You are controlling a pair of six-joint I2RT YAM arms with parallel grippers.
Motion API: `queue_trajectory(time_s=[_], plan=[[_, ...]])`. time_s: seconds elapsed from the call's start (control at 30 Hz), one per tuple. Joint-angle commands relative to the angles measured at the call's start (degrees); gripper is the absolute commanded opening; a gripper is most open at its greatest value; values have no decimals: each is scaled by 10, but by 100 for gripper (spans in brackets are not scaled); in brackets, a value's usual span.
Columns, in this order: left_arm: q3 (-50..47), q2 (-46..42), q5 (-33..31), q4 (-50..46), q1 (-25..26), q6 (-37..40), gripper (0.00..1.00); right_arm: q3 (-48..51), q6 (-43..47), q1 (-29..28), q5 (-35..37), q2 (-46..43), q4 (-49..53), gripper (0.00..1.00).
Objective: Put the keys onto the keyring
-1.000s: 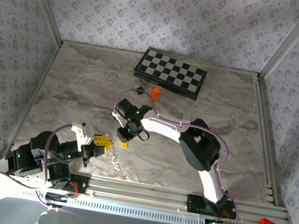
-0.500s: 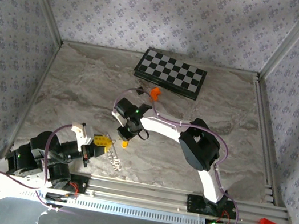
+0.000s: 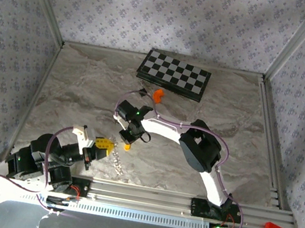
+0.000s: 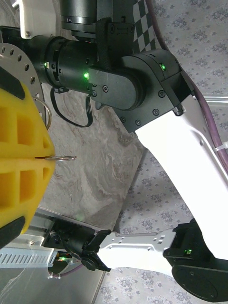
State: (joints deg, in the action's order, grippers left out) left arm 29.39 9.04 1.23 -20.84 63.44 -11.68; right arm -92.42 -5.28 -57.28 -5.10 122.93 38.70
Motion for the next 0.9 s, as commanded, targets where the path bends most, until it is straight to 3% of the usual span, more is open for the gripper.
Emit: queue_trajectory(time_s=[0.0, 0.53, 0.87], plan=[[3, -9, 3, 31, 3, -4, 0, -16, 8, -4, 1, 7, 25, 23], [-1, 1, 2, 36, 2, -2, 0, 6, 7, 11, 17, -25, 46, 7], [-2, 5, 3, 40, 3, 0, 0, 232, -51, 57, 29, -181, -36, 5]])
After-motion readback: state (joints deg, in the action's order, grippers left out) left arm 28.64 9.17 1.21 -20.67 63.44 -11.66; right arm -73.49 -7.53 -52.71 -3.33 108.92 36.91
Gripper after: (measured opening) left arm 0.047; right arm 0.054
